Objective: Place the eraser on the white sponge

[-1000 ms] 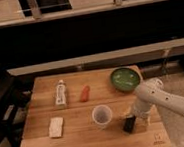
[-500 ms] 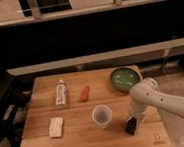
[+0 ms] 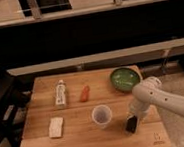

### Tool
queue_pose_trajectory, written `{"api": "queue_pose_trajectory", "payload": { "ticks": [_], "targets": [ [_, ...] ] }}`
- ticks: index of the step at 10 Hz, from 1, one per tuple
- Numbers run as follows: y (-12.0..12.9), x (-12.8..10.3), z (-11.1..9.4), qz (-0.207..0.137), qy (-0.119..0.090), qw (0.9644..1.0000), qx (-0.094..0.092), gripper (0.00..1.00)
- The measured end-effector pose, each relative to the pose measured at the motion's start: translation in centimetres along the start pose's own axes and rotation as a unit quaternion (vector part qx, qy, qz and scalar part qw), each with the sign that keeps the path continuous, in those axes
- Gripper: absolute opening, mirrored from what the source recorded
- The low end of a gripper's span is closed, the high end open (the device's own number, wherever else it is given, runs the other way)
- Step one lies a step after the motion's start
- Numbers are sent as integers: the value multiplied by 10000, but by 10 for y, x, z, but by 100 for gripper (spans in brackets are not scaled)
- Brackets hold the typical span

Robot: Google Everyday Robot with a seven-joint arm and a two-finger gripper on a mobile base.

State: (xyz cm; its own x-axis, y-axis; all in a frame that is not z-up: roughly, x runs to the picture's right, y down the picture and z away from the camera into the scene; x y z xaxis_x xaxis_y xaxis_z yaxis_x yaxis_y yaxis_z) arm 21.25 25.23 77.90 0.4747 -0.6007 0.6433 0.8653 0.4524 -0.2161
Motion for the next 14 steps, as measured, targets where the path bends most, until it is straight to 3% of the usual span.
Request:
{"api": "queue_pose_trajectory", "payload": {
  "ticks": [2,3,5,6,8,11,14],
  "targets": [
    [-12,8,-30,-214,133,9989,394,0],
    [-17,12,-44,-217,136,9986,468,0],
    [-24,9,-57,-248,130,9989,381,7],
    [-23,8,-56,-244,129,9991,332,18],
    [-34,12,-44,-314,154,9987,373,24],
    [-57,15,-49,-483,187,9980,356,3],
    [-89,17,-44,-740,170,9965,338,0]
  ]
}}
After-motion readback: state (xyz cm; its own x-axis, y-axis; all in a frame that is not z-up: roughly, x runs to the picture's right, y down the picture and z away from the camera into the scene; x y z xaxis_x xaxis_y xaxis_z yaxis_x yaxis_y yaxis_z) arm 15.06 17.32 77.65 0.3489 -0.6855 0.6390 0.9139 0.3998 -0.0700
